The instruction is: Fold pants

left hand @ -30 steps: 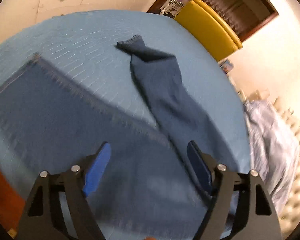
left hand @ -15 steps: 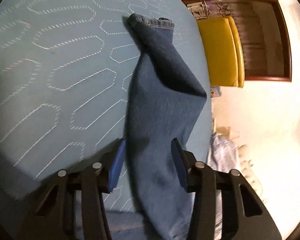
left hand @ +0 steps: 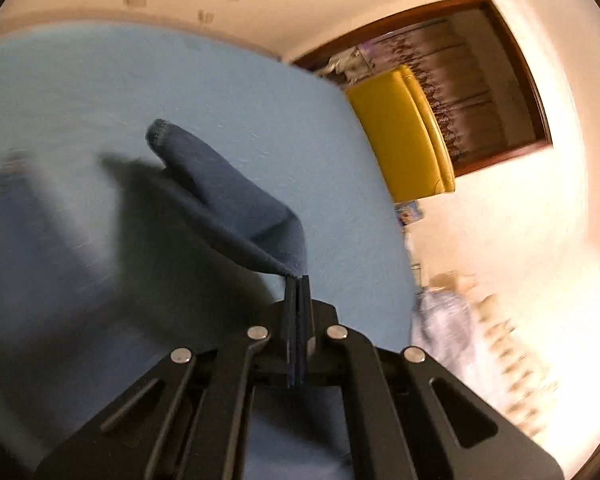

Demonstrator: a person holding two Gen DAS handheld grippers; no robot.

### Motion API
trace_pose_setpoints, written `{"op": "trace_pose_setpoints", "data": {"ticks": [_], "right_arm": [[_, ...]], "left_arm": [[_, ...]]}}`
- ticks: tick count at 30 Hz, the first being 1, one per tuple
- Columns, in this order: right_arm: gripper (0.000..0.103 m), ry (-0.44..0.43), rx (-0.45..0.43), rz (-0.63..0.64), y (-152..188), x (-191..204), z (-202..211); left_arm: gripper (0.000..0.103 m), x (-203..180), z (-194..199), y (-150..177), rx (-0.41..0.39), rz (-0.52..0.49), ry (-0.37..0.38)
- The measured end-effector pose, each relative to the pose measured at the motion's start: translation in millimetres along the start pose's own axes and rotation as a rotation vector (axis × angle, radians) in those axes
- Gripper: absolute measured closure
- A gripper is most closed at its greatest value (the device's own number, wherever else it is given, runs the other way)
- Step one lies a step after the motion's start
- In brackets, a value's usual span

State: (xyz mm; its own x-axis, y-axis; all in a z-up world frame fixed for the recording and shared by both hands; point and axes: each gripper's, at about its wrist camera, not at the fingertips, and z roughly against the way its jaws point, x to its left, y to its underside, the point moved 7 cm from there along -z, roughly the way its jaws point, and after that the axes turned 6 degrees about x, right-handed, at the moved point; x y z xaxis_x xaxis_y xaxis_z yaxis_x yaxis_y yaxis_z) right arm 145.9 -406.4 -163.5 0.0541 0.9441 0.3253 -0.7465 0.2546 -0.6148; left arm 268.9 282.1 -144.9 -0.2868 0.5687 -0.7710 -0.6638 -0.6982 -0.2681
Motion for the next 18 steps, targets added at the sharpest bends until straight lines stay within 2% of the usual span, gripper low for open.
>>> {"op": "trace_pose_setpoints", "data": {"ticks": [1,2,4,6,7,8,10,11,15,18], "right_arm": [[0.091,0.014,0.041,-0.020,17.2,-11.2,-6.3],[0.091,0.032,0.082,-0.036,35.1,-21.6,-13.3],[0.090,0.025,0.129,-0.068,59.8,-31.8,-19.1],[0.089,0.027,0.131,-0.112,75.7,-37.2,-13.1],[0.089,0.035,0.136,-0.136,79.4,-40.4,-10.6],[0.088,0.046,0.147,-0.173,84.0,-45.2,-8.1],[0.074,0.047,0.162,-0.271,93.9,-56.6,-3.4],[0.063,0.050,0.164,-0.307,98.0,-59.4,-1.0],[0.060,0.038,0.165,-0.387,111.1,-53.0,3.9],[0.057,-0.029,0.141,-0.513,116.2,-47.9,7.8]], "left_arm": [[0.103,13.3,8.7,16.6,0.003,-0.019,-0.056],[0.102,41.3,10.8,43.1,0.040,-0.014,-0.114],[0.102,86.4,10.3,73.9,0.106,0.080,-0.098],[0.102,118.9,14.7,89.4,0.109,0.167,-0.046],[0.098,126.1,16.2,92.0,0.106,0.180,-0.015],[0.089,132.2,17.5,91.6,0.099,0.199,0.007],[0.078,137.7,20.6,85.7,0.083,0.238,0.061],[0.076,135.8,22.6,82.0,0.078,0.238,0.086],[0.072,123.4,5.5,49.8,0.085,0.268,0.134],[0.072,123.9,-20.2,37.1,0.122,0.337,0.136]]}}
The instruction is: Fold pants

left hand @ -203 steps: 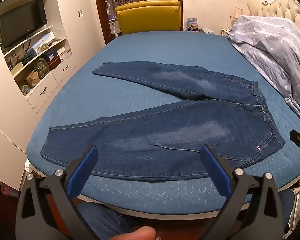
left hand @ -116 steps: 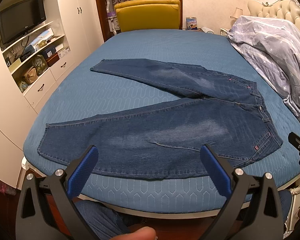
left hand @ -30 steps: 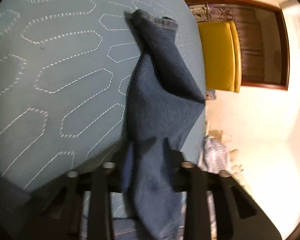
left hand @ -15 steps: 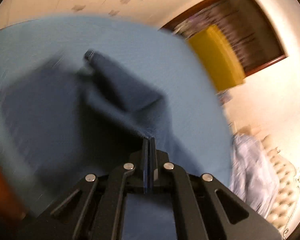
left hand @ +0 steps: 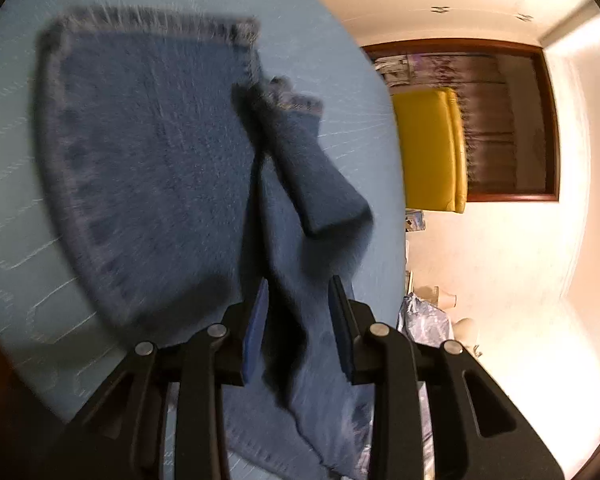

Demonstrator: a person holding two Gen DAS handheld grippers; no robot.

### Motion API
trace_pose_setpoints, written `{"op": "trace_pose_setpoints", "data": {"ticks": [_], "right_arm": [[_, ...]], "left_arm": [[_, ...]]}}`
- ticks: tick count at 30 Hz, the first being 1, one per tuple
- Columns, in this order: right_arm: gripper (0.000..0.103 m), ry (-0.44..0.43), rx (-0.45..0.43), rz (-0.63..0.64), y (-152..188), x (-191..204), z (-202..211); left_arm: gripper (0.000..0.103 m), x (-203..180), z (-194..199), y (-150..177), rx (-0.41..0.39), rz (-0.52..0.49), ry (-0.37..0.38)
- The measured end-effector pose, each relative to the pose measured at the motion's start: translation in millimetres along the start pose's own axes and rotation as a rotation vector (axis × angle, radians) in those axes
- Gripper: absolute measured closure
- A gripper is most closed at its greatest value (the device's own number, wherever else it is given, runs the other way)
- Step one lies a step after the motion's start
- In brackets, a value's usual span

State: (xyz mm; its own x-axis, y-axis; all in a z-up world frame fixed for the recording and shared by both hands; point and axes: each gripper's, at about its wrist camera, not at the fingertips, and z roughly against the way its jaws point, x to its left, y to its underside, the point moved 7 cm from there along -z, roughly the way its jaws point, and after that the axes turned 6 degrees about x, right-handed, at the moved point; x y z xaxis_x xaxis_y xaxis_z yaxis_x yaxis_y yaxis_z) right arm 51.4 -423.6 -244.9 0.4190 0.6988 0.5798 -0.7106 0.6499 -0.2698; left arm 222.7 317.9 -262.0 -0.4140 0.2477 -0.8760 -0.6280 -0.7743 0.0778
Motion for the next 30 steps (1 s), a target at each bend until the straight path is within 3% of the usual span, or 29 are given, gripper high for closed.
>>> {"op": "trace_pose_setpoints", "data": {"ticks": [2,6,7,8,10,13,15,17,20,23,25,27,30], "right_arm": [[0.057,-0.046,-0.022,-0.074,6.2,-2.2,3.8],[0.054,-0.044,-0.017,-0.118,13.4,-12.0,3.2],[0.054,-0.047,-0.012,-0.122,13.4,-11.3,2.6],[0.054,-0.045,-0.011,-0.123,13.5,-13.5,2.7],[0.053,-0.051,-0.014,-0.131,15.1,-14.5,4.6],[0.048,-0.090,-0.021,-0.137,19.1,-14.0,6.5],[0.045,-0.108,-0.011,-0.156,22.8,-16.1,4.6],[0.045,-0.159,0.002,-0.193,26.6,-17.2,1.5],[0.042,-0.239,-0.005,-0.239,32.7,-13.8,3.7],[0.028,-0.296,-0.041,-0.266,35.2,-9.2,11.2],[0.027,-0.298,-0.040,-0.246,33.8,-5.5,8.4],[0.027,-0.275,-0.026,-0.237,32.0,-1.9,-1.2],[0.027,-0.224,-0.019,-0.195,30.4,7.4,-12.8]], "left_arm": [[0.072,5.1,-10.6,-10.3,0.005,0.053,-0.007],[0.075,6.4,-29.1,-25.4,0.029,0.086,-0.020],[0.093,1.6,-34.8,-29.8,0.038,0.073,-0.031],[0.101,-4.8,-35.5,-35.5,0.035,0.044,-0.066],[0.101,-27.1,-14.7,-39.1,-0.025,-0.025,-0.106],[0.101,-74.0,39.6,-18.6,-0.194,-0.256,-0.228],[0.101,-72.2,54.7,-2.2,-0.259,-0.325,-0.331],[0.101,-44.7,49.1,-0.2,-0.232,-0.302,-0.408],[0.101,-7.3,40.0,-5.7,-0.164,-0.197,-0.343],[0.100,-2.8,39.2,-10.3,-0.152,-0.182,-0.225],[0.099,11.2,50.6,-8.0,-0.141,-0.164,-0.166],[0.088,21.3,55.3,-10.1,-0.119,-0.126,-0.081],[0.083,29.6,49.6,-17.4,-0.112,-0.071,-0.016]]}}
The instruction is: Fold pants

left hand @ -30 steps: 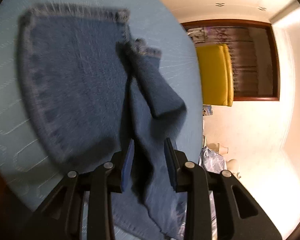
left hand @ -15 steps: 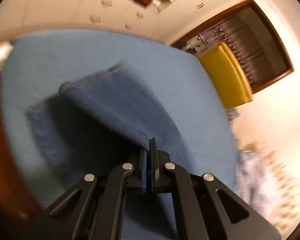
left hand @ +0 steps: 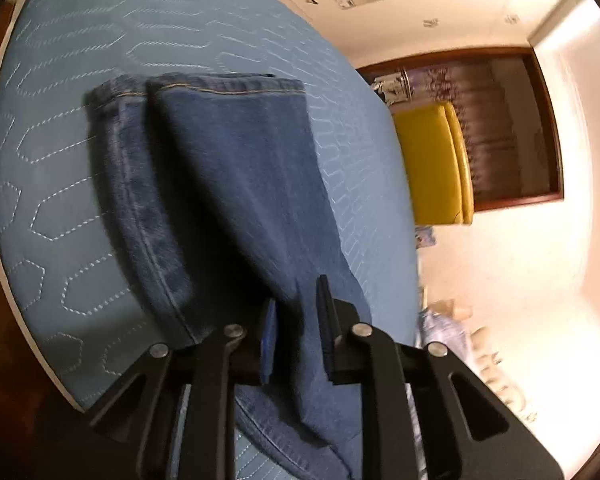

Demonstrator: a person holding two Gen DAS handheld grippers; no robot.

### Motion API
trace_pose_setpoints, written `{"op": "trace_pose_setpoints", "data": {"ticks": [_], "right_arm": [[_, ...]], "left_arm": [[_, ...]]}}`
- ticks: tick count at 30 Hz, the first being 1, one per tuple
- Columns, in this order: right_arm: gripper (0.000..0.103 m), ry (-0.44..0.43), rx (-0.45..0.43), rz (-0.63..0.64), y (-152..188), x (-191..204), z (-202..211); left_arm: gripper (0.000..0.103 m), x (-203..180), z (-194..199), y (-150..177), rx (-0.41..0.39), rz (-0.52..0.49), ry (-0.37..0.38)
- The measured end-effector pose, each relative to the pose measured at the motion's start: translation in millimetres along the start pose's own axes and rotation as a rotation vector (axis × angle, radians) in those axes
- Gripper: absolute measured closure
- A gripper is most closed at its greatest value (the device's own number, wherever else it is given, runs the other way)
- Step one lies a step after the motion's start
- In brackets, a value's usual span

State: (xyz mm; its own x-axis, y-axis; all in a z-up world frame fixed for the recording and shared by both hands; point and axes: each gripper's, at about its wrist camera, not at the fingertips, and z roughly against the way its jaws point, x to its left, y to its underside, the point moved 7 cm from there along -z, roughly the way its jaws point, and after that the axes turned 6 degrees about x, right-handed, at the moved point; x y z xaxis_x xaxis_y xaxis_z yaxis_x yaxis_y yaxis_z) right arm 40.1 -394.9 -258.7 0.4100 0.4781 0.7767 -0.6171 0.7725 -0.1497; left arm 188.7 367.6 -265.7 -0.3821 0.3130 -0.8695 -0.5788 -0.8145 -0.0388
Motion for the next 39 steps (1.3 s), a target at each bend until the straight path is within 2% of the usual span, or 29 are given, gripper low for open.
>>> {"op": "trace_pose_setpoints", "data": {"ticks": [2,4,7,10,11,12,14,16,20,22,24,26,28,31,34,36,37,38,39], "right_arm": [[0.027,0.035,-0.005,0.046,-1.7,8.3,-5.4],[0.033,0.068,-0.015,0.073,-4.5,10.0,-7.0],[0.046,0.104,-0.023,0.097,-11.1,13.8,-11.0],[0.066,0.156,-0.027,0.123,-18.4,18.4,-14.3],[0.082,0.179,-0.027,0.133,-21.4,19.9,-13.9],[0.087,0.187,-0.025,0.139,-24.2,22.7,-13.4],[0.091,0.193,-0.026,0.168,-29.2,36.0,-10.6],[0.092,0.193,-0.029,0.220,-41.3,60.5,-4.4],[0.093,0.158,-0.036,0.225,-88.3,113.8,-5.1],[0.093,0.148,-0.068,0.240,-118.1,143.4,-5.6],[0.093,0.131,-0.099,0.242,-128.9,161.8,7.9],[0.093,0.126,-0.119,0.274,-118.9,164.4,26.2],[0.093,0.150,-0.103,0.245,-98.7,144.9,32.7],[0.093,0.187,-0.042,0.194,-59.6,94.4,29.4],[0.093,0.293,0.015,0.184,-29.7,46.9,6.6],[0.093,0.362,0.074,0.138,-16.4,10.1,-18.5],[0.093,0.395,0.091,0.120,-13.7,-4.3,-27.9],[0.093,0.393,0.090,0.119,-13.6,-6.2,-29.7],[0.094,0.390,0.079,0.126,-15.5,0.6,-25.8]], "left_arm": [[0.077,12.4,0.4,0.0,0.009,0.035,0.020],[0.076,21.9,5.2,-3.2,0.003,0.061,0.029],[0.076,28.8,11.3,-12.9,-0.021,0.108,0.031],[0.078,32.4,20.2,-27.2,-0.055,0.130,0.010],[0.091,29.7,20.5,-35.7,-0.061,0.129,-0.004],[0.101,27.0,21.3,-42.3,-0.059,0.114,-0.033],[0.101,14.3,21.6,-52.0,-0.051,0.073,-0.078],[0.101,-22.2,19.4,-64.2,-0.034,-0.018,-0.149],[0.101,-103.8,-0.2,-96.6,0.023,-0.111,-0.202],[0.101,-155.0,-14.1,-114.6,0.032,-0.186,-0.219],[0.101,-192.9,-3.7,-126.0,0.004,-0.222,-0.212],[0.101,-205.6,24.9,-121.5,-0.036,-0.249,-0.179],[0.101,-188.7,44.9,-111.3,-0.037,-0.241,-0.164],[0.101,-125.9,59.6,-95.6,-0.016,-0.210,-0.191],[0.101,-27.6,47.1,-80.7,0.057,-0.115,-0.274],[0.101,40.8,36.8,-71.1,0.109,-0.010,-0.311],[0.100,51.2,37.9,-70.6,0.100,0.003,-0.272],[0.100,50.2,40.2,-70.8,0.092,-0.008,-0.256],[0.100,40.9,43.8,-70.9,0.088,-0.046,-0.270]]}}
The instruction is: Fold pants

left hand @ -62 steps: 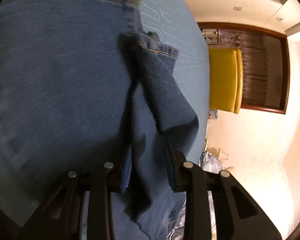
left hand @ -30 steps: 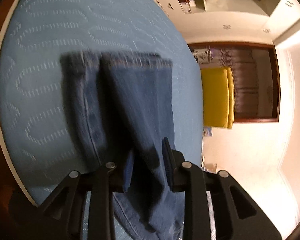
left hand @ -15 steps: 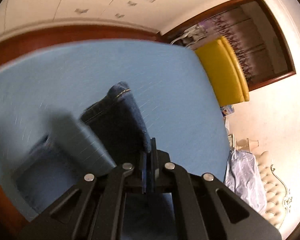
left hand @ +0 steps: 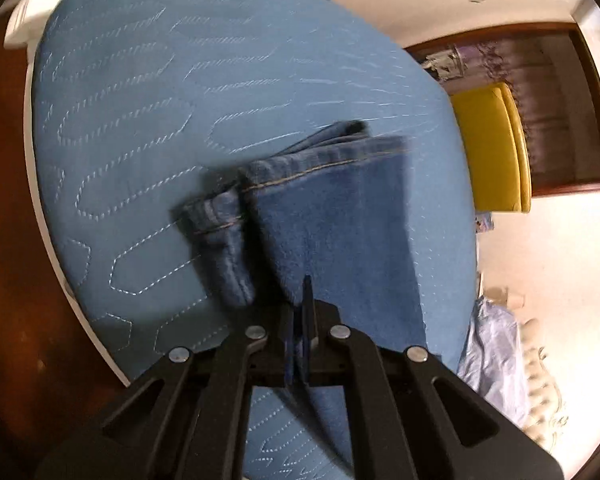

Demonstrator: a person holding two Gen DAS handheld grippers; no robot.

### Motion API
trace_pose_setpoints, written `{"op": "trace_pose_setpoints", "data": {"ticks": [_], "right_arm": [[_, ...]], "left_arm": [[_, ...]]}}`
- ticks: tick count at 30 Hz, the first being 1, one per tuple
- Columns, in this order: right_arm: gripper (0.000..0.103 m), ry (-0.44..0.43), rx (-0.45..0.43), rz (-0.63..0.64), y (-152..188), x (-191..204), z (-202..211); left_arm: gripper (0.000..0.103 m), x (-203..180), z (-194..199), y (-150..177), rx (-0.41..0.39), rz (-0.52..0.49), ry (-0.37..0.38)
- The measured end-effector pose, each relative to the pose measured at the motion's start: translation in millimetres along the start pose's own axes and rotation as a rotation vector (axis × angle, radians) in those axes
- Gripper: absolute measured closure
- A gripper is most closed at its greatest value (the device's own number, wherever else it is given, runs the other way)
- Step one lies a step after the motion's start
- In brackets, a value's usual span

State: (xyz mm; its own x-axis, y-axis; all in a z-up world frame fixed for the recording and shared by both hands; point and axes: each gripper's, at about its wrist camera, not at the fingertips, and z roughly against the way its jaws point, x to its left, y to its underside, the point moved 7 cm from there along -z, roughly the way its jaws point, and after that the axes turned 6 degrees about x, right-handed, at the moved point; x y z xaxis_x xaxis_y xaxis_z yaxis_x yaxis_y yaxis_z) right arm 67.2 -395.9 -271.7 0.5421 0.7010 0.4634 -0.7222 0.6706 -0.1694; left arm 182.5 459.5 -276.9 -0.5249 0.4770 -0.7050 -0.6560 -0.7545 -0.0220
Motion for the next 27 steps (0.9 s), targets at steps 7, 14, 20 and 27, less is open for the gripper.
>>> {"op": "trace_pose_setpoints", "data": {"ticks": [7,14,20,27], "right_arm": [[0.094,0.047,-0.124,0.145,-9.7,44.0,49.2],[0.093,0.150,-0.042,0.150,-1.7,24.2,2.3],[0.092,0.129,-0.021,0.126,-4.5,13.0,-6.6],[0.093,0.058,0.005,0.104,-35.3,39.4,8.5]], "left_arm": [[0.100,-6.0,43.5,-2.4,-0.032,-0.039,0.022],[0.071,39.0,34.6,6.4,-0.017,0.001,0.068],[0.093,16.1,27.0,-17.7,-0.005,-0.022,0.020],[0.096,-44.2,38.6,-40.3,0.024,-0.053,-0.057]]}}
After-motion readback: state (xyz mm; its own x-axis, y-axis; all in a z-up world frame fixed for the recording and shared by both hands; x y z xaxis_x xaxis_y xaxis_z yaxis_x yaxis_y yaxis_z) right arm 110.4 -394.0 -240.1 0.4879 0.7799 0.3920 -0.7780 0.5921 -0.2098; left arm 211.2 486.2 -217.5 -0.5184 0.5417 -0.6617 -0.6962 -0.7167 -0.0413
